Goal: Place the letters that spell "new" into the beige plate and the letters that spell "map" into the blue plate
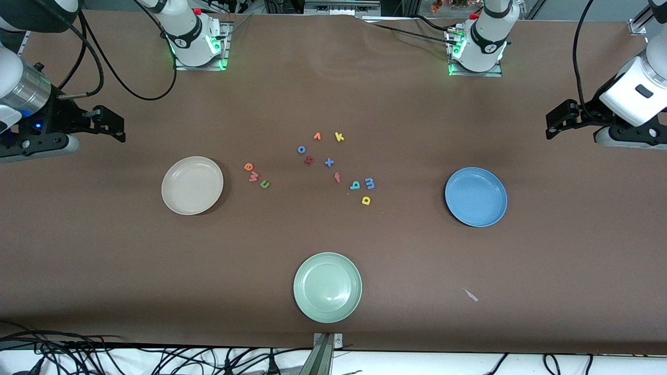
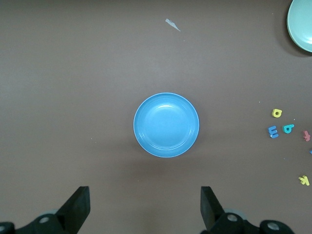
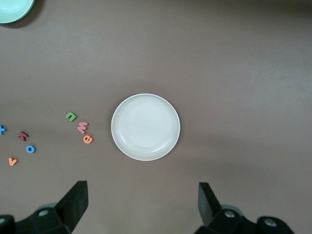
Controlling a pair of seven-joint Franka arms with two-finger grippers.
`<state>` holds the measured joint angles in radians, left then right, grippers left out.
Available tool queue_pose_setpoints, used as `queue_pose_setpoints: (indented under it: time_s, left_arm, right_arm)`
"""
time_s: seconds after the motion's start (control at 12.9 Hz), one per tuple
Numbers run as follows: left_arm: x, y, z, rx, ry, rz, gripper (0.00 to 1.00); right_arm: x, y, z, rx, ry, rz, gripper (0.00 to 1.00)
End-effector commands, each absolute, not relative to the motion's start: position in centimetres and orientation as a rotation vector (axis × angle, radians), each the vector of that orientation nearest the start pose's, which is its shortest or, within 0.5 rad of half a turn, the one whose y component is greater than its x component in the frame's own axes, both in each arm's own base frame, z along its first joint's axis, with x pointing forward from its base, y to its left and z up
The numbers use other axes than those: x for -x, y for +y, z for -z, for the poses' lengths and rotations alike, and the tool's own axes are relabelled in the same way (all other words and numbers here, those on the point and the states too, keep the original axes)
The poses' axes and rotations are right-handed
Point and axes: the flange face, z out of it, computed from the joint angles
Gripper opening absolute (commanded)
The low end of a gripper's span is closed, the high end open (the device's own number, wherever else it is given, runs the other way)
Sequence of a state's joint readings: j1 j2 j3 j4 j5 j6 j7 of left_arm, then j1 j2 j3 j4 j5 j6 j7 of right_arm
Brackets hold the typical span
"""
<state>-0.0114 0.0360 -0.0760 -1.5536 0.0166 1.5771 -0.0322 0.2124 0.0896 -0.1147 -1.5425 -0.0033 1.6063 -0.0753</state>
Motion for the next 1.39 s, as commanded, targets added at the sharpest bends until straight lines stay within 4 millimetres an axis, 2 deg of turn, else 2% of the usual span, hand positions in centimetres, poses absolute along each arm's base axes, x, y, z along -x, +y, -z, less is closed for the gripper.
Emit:
queue_pose_setpoints:
  time_s: [0.0,0.85,1.08,1.24,1.32]
  left_arm:
    - [-56.6,-4.6,-61.9,3.143,0.072,-0.024,1.00]
    - [-56.6,-4.7,-61.9,3.145,0.075,-0.024,1.00]
    - [-56.6,-4.9,-61.8,3.143,0.082,-0.024,1.00]
    - [-56.6,-4.7,-61.8,3.147,0.075,-0.025,1.00]
    - [-56.6,-4.7,-61.8,3.145,0.075,-0.024,1.00]
  right_arm:
    - [-58.1,5.8,-59.4,3.149,-0.245,-0.033,1.00]
    - [-58.3,5.5,-59.2,3.145,-0.238,-0.037,1.00]
    - [-58.3,4.8,-59.4,3.142,-0.223,-0.030,1.00]
    - [-58.7,5.0,-58.4,3.144,-0.220,-0.056,1.00]
    - [-58.4,4.9,-58.6,3.152,-0.229,-0.059,1.00]
